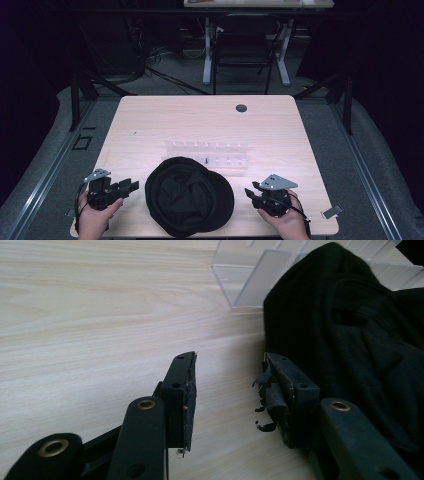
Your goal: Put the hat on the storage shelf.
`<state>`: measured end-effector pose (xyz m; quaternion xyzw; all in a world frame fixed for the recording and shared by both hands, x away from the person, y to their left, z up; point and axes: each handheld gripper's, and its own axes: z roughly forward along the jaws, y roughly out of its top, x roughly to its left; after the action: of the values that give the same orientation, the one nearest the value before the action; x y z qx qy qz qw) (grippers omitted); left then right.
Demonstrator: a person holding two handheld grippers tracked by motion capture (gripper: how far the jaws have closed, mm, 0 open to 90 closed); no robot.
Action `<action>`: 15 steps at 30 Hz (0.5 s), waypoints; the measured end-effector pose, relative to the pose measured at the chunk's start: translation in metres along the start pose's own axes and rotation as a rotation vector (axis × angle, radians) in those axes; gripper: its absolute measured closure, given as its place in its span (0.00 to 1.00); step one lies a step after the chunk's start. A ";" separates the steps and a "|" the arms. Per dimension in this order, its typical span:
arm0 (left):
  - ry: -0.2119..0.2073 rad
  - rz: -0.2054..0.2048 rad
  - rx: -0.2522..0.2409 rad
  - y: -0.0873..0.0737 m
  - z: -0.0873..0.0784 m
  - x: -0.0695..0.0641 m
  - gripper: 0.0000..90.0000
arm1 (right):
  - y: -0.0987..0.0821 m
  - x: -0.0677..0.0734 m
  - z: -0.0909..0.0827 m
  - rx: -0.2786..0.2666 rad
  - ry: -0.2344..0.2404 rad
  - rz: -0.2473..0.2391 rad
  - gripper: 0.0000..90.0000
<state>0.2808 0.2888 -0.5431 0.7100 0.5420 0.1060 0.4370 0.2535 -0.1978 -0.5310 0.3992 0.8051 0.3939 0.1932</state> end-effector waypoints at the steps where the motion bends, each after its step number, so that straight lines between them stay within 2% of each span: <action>1: -0.002 0.008 -0.001 0.001 -0.001 -0.002 0.64 | 0.001 0.003 -0.001 -0.016 0.030 0.009 0.72; 7: -0.031 0.014 0.025 0.005 -0.003 -0.014 0.65 | 0.004 0.011 -0.002 -0.018 0.072 -0.005 0.78; 13: -0.063 0.011 0.042 0.008 -0.002 -0.020 0.67 | 0.005 0.018 0.001 -0.013 0.098 -0.022 0.76; 15: -0.068 0.003 0.035 0.008 -0.002 -0.021 0.67 | 0.006 0.019 0.002 -0.009 0.101 -0.026 0.76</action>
<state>0.2767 0.2718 -0.5295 0.7215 0.5274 0.0729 0.4427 0.2459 -0.1802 -0.5275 0.3673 0.8172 0.4147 0.1593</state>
